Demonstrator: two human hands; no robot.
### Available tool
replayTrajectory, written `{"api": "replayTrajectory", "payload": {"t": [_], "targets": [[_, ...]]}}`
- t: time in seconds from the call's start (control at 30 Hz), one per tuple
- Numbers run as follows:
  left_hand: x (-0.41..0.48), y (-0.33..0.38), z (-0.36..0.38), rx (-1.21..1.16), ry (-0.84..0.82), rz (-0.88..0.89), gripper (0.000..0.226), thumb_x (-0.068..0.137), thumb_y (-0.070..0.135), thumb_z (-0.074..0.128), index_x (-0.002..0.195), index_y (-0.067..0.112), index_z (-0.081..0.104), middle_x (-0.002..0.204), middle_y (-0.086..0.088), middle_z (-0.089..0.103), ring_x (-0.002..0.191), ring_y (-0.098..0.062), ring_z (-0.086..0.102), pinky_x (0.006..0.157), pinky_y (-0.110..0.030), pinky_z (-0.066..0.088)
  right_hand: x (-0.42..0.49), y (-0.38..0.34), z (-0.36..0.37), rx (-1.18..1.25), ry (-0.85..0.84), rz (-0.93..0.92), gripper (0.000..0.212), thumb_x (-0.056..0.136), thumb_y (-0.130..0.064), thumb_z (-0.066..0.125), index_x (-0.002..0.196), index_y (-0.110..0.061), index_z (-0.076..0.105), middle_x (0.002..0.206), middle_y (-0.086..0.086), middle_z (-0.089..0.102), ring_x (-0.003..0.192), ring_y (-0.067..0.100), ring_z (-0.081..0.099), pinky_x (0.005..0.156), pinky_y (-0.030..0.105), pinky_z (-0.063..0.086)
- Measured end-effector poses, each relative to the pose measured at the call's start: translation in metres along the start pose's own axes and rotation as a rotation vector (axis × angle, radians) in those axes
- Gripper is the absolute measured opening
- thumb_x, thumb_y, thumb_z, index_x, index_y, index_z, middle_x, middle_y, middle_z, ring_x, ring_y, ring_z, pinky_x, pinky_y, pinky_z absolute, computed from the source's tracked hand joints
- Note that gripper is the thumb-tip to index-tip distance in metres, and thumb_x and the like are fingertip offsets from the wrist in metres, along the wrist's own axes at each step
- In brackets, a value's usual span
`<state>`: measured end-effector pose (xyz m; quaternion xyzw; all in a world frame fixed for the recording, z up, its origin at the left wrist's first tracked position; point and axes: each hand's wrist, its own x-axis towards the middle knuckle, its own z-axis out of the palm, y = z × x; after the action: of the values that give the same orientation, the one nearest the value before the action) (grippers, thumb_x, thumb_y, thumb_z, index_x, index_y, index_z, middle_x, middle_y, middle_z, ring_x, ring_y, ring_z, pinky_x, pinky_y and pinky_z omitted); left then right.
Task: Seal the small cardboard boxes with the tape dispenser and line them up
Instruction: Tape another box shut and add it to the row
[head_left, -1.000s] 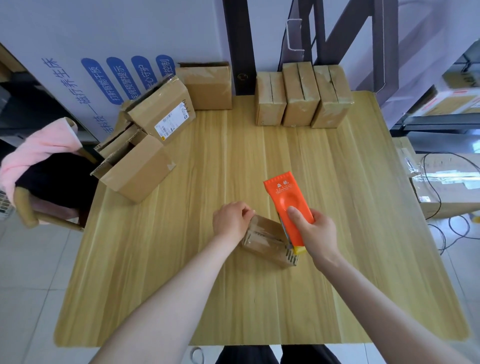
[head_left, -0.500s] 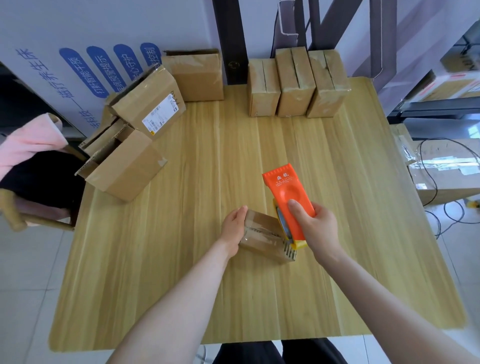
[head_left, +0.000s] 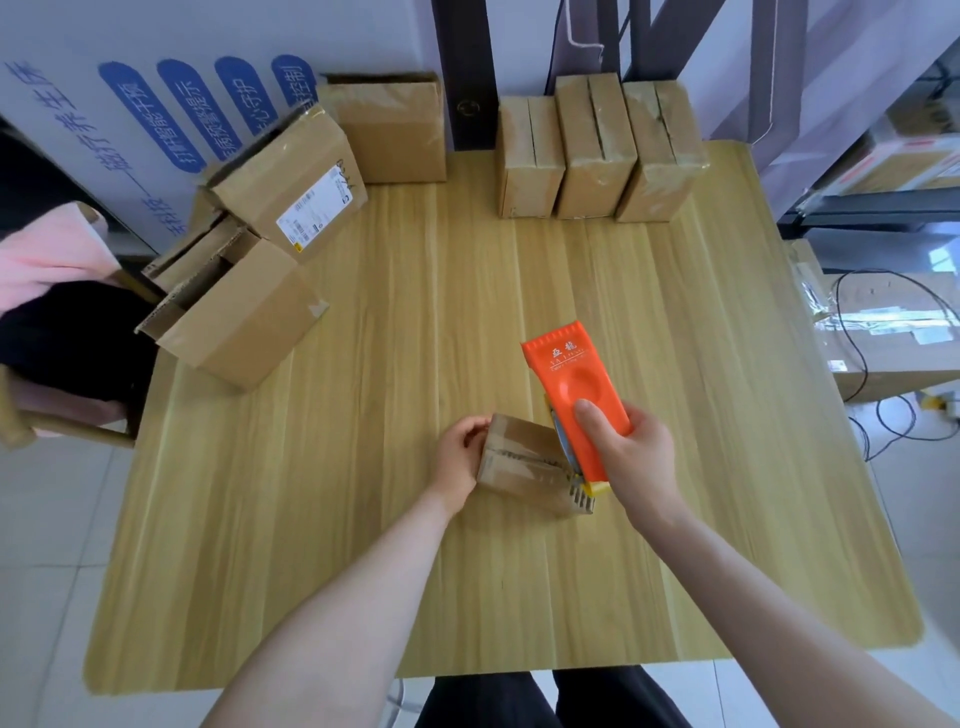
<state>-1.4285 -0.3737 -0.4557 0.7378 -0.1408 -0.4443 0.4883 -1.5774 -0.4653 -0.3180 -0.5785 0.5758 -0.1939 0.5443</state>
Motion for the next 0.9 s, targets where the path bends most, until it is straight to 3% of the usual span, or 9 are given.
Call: {"api": "replayTrajectory", "payload": {"t": [0.1,0.17,0.23,0.37,0.47,0.57,0.7,0.83,0.9], "targets": [[-0.007,0.003,-0.003,0.055,0.069,0.021,0.029,0.095,-0.006,0.040,0.102,0.008,0.064,0.093,0.001,0.067,0.092,-0.017,0.063,0.077,-0.014,0.049,-0.002,-0.001,-0.002,0.007,-0.010,-0.011,0.020,0.088,-0.031,0.067,0.086,-0.011,0.065,0.061,-0.004,0.062,0.045,-0.001,0.056,0.041,0.011,0.040],[-0.008,0.016,-0.007,0.221,0.228,0.103,0.031,0.099,0.003,0.036,0.112,0.012,0.062,0.100,0.001,0.066,0.098,-0.016,0.061,0.083,-0.019,0.048,-0.002,-0.003,-0.004,0.011,-0.031,-0.011,0.018,0.087,-0.033,0.067,0.083,-0.015,0.066,0.065,-0.002,0.065,0.051,0.006,0.060,0.042,0.014,0.043],[-0.009,0.038,-0.011,0.445,0.254,0.293,0.033,0.099,0.009,0.037,0.121,0.016,0.061,0.115,0.003,0.064,0.109,-0.012,0.058,0.095,-0.026,0.044,-0.004,-0.005,-0.007,0.041,-0.029,-0.006,0.018,0.087,-0.034,0.067,0.080,-0.017,0.066,0.065,0.000,0.065,0.053,0.011,0.060,0.043,0.016,0.044],[-0.020,0.080,0.003,0.873,-0.140,0.604,0.041,0.092,0.016,0.052,0.132,0.024,0.053,0.131,0.007,0.058,0.125,-0.013,0.048,0.109,-0.030,0.029,-0.011,-0.012,-0.021,0.183,0.080,-0.009,0.029,0.089,-0.034,0.066,0.067,-0.015,0.063,0.056,-0.003,0.058,0.053,0.012,0.052,0.050,0.024,0.044],[-0.027,0.079,0.012,1.109,-0.297,0.531,0.049,0.091,0.032,0.056,0.138,0.032,0.044,0.133,0.009,0.055,0.125,-0.014,0.047,0.110,-0.037,0.032,-0.017,-0.018,-0.033,0.190,0.068,-0.005,0.028,0.089,-0.033,0.066,0.069,-0.014,0.063,0.057,-0.002,0.060,0.055,0.014,0.054,0.055,0.028,0.045],[-0.035,0.063,0.002,0.974,-0.132,0.266,0.043,0.086,0.041,0.059,0.127,0.032,0.054,0.120,0.011,0.060,0.112,-0.014,0.055,0.091,-0.033,0.047,-0.024,-0.021,-0.044,0.204,-0.007,0.014,0.022,0.089,-0.028,0.065,0.077,-0.010,0.066,0.054,0.002,0.064,0.047,0.017,0.060,0.043,0.026,0.048],[-0.059,0.044,-0.013,0.670,0.141,-0.031,0.031,0.081,0.044,0.060,0.108,0.030,0.059,0.102,0.014,0.065,0.089,-0.011,0.061,0.074,-0.032,0.052,-0.033,-0.020,-0.051,0.172,-0.107,0.043,0.021,0.089,-0.022,0.066,0.081,-0.002,0.065,0.051,0.006,0.064,0.041,0.023,0.060,0.038,0.031,0.050],[-0.069,0.056,-0.015,0.607,0.253,0.001,0.043,0.076,0.031,0.071,0.117,0.028,0.059,0.111,0.013,0.063,0.101,-0.009,0.061,0.082,-0.028,0.049,-0.039,-0.023,-0.052,0.115,-0.186,0.011,0.017,0.087,-0.022,0.069,0.084,-0.005,0.068,0.057,0.010,0.066,0.047,0.026,0.062,0.044,0.038,0.054],[-0.069,0.093,-0.011,0.393,0.272,0.056,0.026,0.083,0.029,0.067,0.109,0.024,0.064,0.103,0.012,0.064,0.098,-0.009,0.061,0.080,-0.025,0.047,-0.041,-0.028,-0.055,0.092,-0.223,-0.032,0.011,0.086,-0.020,0.070,0.086,-0.009,0.069,0.059,0.012,0.065,0.048,0.028,0.062,0.046,0.041,0.055]]}}
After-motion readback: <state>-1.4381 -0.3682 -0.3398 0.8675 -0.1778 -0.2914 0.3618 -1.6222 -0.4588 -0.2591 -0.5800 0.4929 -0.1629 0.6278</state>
